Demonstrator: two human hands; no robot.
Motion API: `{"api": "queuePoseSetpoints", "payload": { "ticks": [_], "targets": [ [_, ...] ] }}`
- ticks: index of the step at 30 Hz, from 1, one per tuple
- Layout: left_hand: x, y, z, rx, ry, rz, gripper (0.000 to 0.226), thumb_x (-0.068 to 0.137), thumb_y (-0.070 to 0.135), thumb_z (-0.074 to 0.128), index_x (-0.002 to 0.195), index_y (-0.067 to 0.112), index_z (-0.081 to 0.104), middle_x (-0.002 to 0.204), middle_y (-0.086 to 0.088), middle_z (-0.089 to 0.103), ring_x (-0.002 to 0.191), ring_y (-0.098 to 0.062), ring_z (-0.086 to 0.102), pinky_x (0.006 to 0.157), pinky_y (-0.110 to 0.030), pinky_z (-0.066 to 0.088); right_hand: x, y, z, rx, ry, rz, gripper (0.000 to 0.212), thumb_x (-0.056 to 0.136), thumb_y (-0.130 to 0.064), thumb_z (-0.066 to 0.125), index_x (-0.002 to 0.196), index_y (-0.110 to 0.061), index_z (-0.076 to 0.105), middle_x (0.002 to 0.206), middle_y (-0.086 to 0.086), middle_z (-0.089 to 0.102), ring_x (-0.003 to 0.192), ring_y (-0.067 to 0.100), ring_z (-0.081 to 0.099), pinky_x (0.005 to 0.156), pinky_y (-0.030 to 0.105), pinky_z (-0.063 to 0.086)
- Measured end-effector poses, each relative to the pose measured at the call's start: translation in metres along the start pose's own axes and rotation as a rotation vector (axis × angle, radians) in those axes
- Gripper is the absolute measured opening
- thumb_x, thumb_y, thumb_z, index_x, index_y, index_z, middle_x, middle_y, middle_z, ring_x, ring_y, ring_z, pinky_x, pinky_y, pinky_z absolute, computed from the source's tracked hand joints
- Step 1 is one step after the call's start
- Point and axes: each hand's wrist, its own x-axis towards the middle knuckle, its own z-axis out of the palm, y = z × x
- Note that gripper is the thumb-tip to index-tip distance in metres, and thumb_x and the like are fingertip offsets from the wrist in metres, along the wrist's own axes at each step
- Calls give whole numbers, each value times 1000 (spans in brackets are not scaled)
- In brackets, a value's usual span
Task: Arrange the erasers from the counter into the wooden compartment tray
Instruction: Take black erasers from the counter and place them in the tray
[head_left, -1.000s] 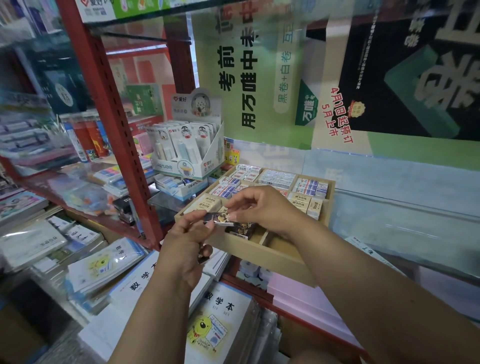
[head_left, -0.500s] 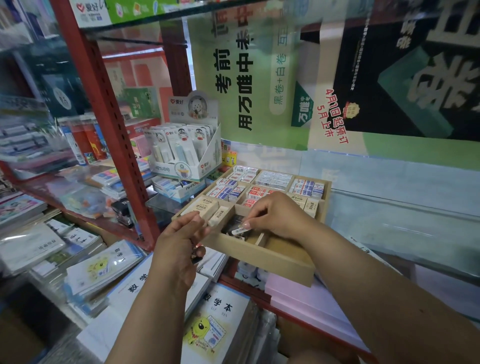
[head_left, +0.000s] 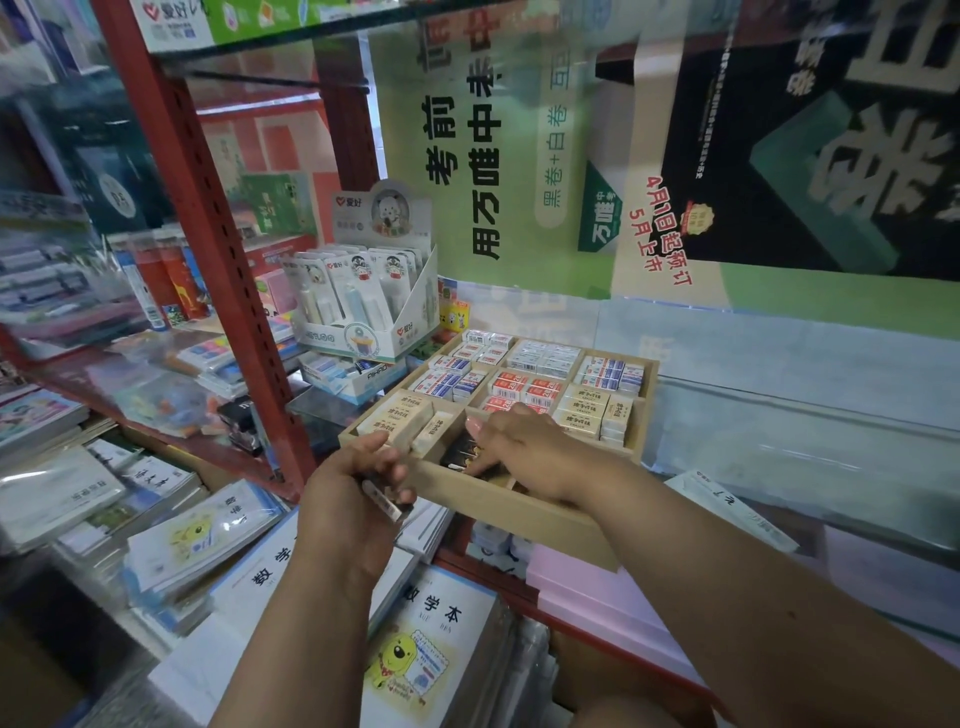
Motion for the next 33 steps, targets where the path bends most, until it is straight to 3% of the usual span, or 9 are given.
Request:
{"api": "queuePoseSetpoints", "payload": {
  "ticks": [5, 10, 14, 16, 19, 22, 25, 30, 33],
  "targets": [
    [-2, 3, 2, -140, -30, 11, 41, 63, -15, 26, 88, 7, 49, 70, -9, 44, 61, -18, 44, 65, -32, 43, 9, 7, 8, -80, 57, -2, 101, 63, -88, -8, 95, -36, 73, 136, -5, 43, 132, 23, 25, 113, 48, 11],
    [2, -1, 4, -52, -37, 62, 28, 92, -19, 34, 97, 3, 50, 90, -20, 56, 83, -25, 61, 94, -42, 50, 1, 1, 6, -26, 40, -51, 70, 94, -59, 8, 108, -32, 71, 137, -6, 45, 132, 18, 25, 113, 39, 8],
    [-2, -2, 11, -1, -90, 87, 14, 100, -3, 38, 97, 3, 50, 100, -23, 64, 95, -32, 64, 69, -30, 60, -3, -8, -1, 225, 118, -215, 21, 94, -35, 55, 110, -30, 67, 110, -5, 60, 99, 0, 49, 92, 21, 39],
    [-2, -6, 13, 64, -110, 102, 16, 103, 7, 39, 98, 1, 53, 91, -21, 68, 86, -30, 69, 73, -31, 59, -6, -15, -2, 333, 139, -297, 28, 84, -14, 70, 102, -34, 64, 94, -5, 60, 79, -2, 53, 73, 11, 43],
    [-2, -10, 18, 126, -144, 130, 24, 104, 15, 40, 98, -3, 55, 83, -21, 73, 75, -28, 73, 76, -35, 59, -4, -18, -2, 336, 235, -342, 42, 78, -3, 73, 96, -40, 64, 89, -4, 60, 79, 17, 59, 73, 23, 50],
    [-2, -10, 20, 248, -144, 143, 26, 103, 21, 42, 101, 0, 57, 86, -21, 73, 72, -22, 72, 71, -31, 60, -4, -18, -5, 379, 270, -300, 37, 78, -1, 73, 88, -36, 66, 78, -13, 60, 69, 2, 58, 67, 16, 49],
    [-2, -7, 22, 390, -105, 201, 24, 101, 25, 47, 94, 6, 60, 80, -15, 70, 52, -13, 60, 47, -24, 50, -7, -20, -6, 464, 250, -230, 31, 80, -3, 72, 83, -33, 66, 67, -8, 63, 59, 2, 57, 66, 18, 50],
    [-1, -5, 27, 378, -124, 262, 17, 97, 18, 55, 86, 6, 61, 65, -3, 54, 52, -11, 42, 46, -23, 37, -6, -20, -13, 554, 305, -154, 5, 89, -12, 64, 88, -16, 68, 63, 1, 67, 51, 10, 60, 56, 20, 52],
    [1, -6, 30, 423, -106, 261, 22, 94, 19, 60, 78, 4, 58, 52, 0, 50, 45, -10, 39, 42, -21, 35, -8, -18, -15, 489, 312, -173, 16, 85, -12, 69, 100, -16, 68, 76, -6, 66, 61, 7, 61, 62, 17, 52]
  ]
}}
